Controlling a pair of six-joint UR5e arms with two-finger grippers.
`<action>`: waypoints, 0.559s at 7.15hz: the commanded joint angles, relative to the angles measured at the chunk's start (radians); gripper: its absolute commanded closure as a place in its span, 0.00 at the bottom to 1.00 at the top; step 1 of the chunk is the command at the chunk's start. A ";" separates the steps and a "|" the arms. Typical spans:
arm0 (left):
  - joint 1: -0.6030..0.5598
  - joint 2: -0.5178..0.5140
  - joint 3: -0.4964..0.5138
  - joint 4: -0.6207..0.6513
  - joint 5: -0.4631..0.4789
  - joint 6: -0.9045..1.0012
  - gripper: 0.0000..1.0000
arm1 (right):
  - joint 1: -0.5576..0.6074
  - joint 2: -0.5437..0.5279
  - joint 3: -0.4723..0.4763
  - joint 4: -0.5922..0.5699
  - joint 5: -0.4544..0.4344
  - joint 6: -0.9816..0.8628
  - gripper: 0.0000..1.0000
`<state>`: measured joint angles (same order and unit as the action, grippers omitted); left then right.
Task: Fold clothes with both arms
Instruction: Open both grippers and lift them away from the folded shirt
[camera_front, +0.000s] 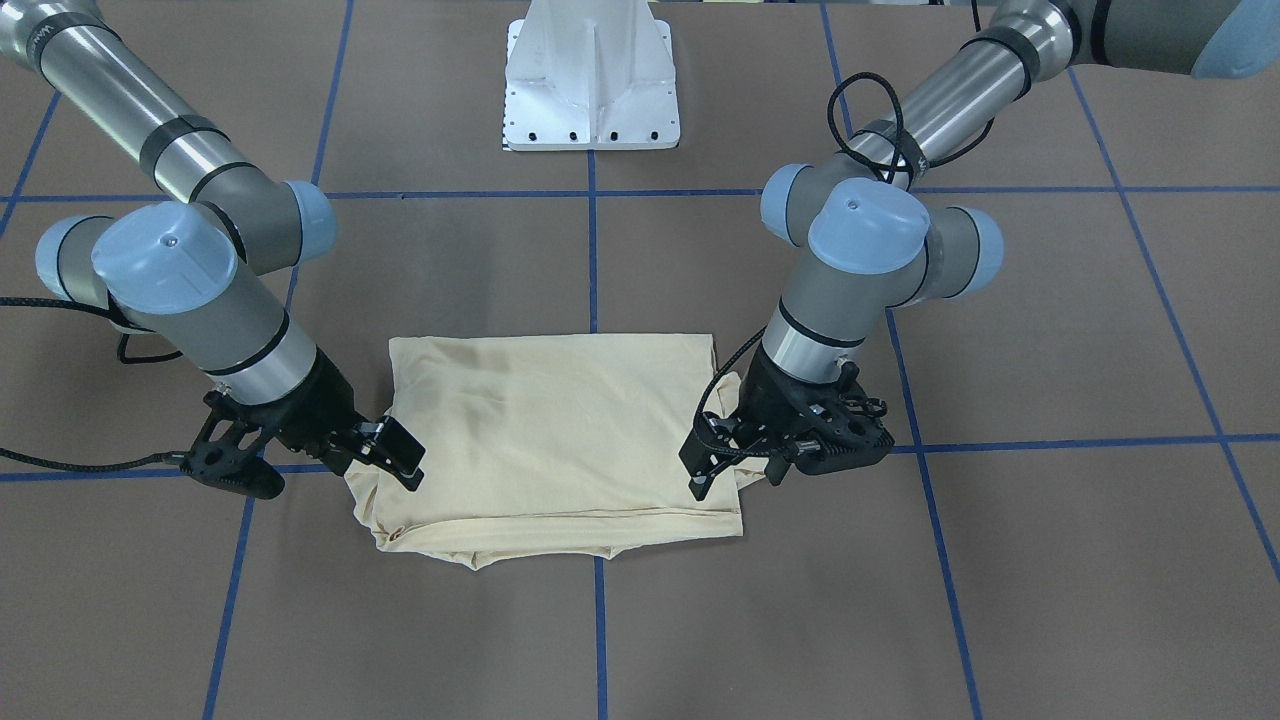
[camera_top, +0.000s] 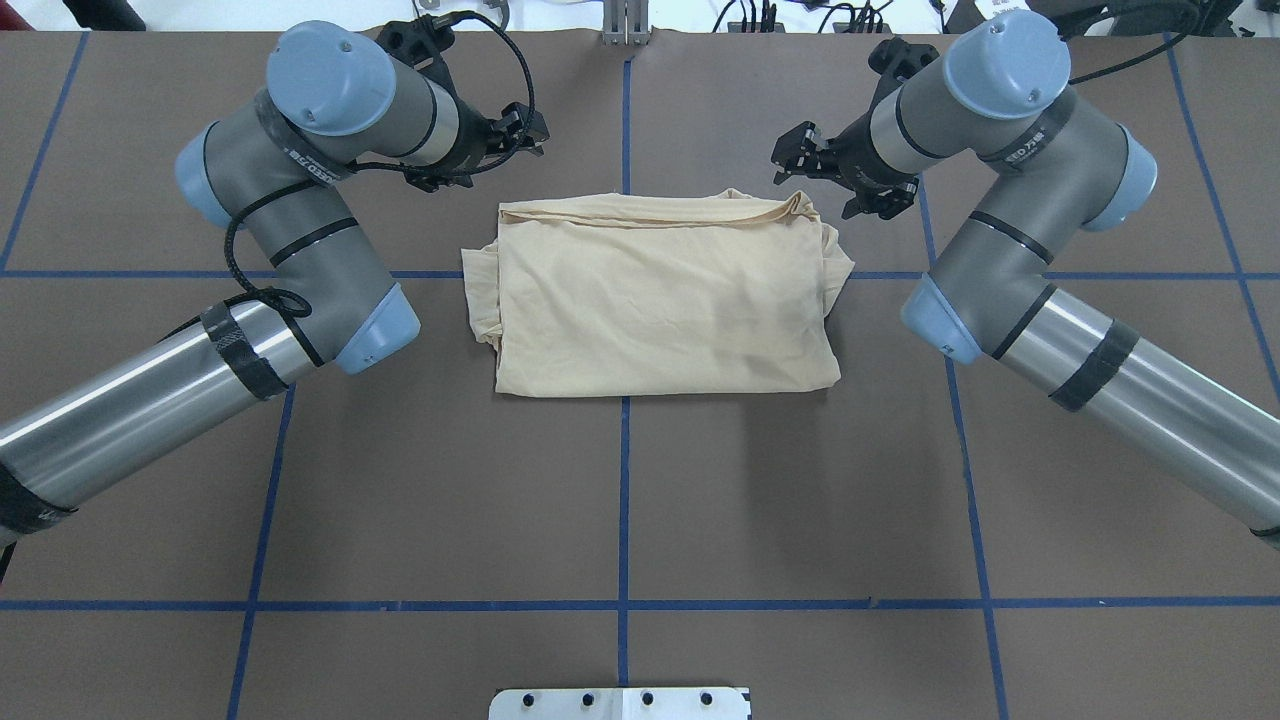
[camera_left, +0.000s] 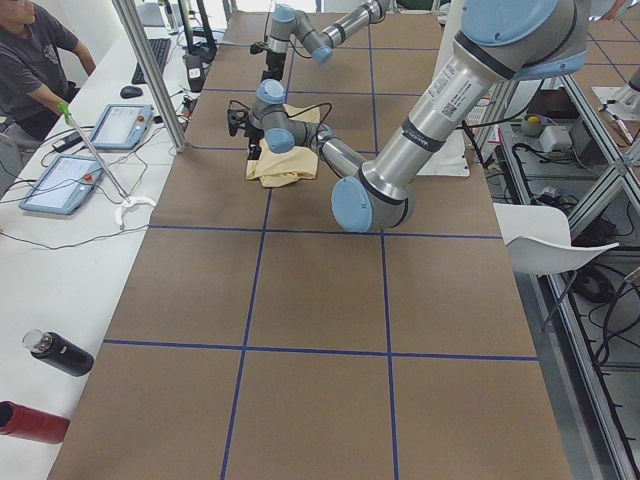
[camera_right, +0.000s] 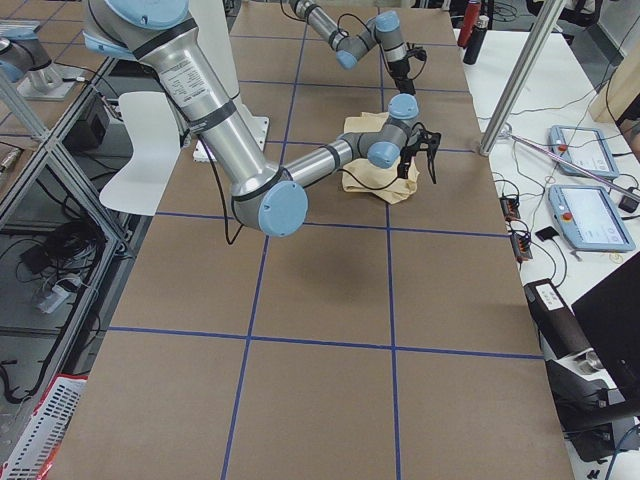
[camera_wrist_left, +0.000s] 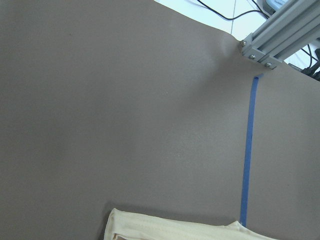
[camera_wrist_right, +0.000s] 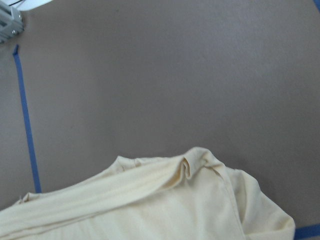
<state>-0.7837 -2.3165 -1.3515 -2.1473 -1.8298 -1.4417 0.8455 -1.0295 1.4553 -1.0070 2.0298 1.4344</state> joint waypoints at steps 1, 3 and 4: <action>0.010 0.011 -0.104 0.093 0.004 -0.003 0.01 | -0.081 -0.142 0.163 0.011 -0.017 0.018 0.00; 0.027 0.019 -0.106 0.095 0.009 -0.003 0.01 | -0.140 -0.191 0.189 0.004 -0.037 0.078 0.00; 0.027 0.025 -0.106 0.093 0.009 -0.003 0.01 | -0.164 -0.198 0.182 0.001 -0.040 0.078 0.00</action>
<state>-0.7597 -2.2986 -1.4550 -2.0552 -1.8219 -1.4450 0.7158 -1.2107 1.6363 -1.0019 1.9985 1.5034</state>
